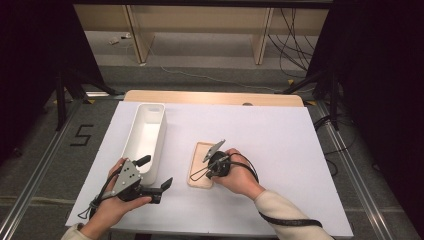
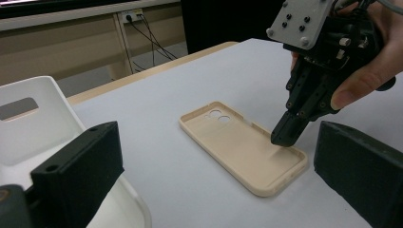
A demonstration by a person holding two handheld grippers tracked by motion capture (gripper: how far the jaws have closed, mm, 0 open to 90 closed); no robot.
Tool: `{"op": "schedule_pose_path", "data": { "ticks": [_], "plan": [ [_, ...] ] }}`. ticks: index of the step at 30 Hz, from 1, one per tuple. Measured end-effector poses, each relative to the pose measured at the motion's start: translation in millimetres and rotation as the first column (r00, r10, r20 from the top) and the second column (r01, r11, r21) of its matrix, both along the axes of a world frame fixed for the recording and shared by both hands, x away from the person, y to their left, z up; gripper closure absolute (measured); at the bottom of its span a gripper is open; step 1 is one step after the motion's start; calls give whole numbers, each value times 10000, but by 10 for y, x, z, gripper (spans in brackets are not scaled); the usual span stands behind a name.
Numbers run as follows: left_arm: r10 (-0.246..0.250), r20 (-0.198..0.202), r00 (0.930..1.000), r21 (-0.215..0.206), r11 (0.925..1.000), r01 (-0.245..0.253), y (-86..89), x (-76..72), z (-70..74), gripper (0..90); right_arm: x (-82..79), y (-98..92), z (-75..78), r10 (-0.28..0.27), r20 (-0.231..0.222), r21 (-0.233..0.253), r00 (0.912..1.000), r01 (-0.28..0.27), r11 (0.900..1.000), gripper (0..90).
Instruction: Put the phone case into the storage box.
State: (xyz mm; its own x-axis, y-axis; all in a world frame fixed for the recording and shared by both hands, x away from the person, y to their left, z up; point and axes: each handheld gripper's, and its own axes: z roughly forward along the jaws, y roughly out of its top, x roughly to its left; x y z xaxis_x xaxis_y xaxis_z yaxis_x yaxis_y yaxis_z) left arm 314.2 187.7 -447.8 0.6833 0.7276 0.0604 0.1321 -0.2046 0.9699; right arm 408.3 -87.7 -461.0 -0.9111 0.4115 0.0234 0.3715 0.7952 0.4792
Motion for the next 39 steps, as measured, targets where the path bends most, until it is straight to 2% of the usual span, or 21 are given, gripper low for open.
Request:
{"op": "schedule_pose_path", "data": {
  "ticks": [12, 26, 36, 39],
  "plan": [
    [-6, 5, 10000, 17, 10000, 6, 0, -1, 1, 21, -2, -41, -11, -119, 116, 12, 9999, 119, 9999, 900],
    [-17, 9, 10000, 37, 10000, 17, 0, -2, 1, 20, -11, -35, -30, -83, -28, 28, 10000, 83, 10000, 900],
    [-21, 47, 10000, 80, 10000, 21, 0, -1, 5, 20, -10, -120, 7, -247, 266, 404, 9993, 236, 9989, 825],
    [-24, 44, 10000, 69, 10000, 24, -1, -1, 3, 20, -9, -141, 16, -288, 236, 573, 9993, 274, 9980, 807]
  ]
}}
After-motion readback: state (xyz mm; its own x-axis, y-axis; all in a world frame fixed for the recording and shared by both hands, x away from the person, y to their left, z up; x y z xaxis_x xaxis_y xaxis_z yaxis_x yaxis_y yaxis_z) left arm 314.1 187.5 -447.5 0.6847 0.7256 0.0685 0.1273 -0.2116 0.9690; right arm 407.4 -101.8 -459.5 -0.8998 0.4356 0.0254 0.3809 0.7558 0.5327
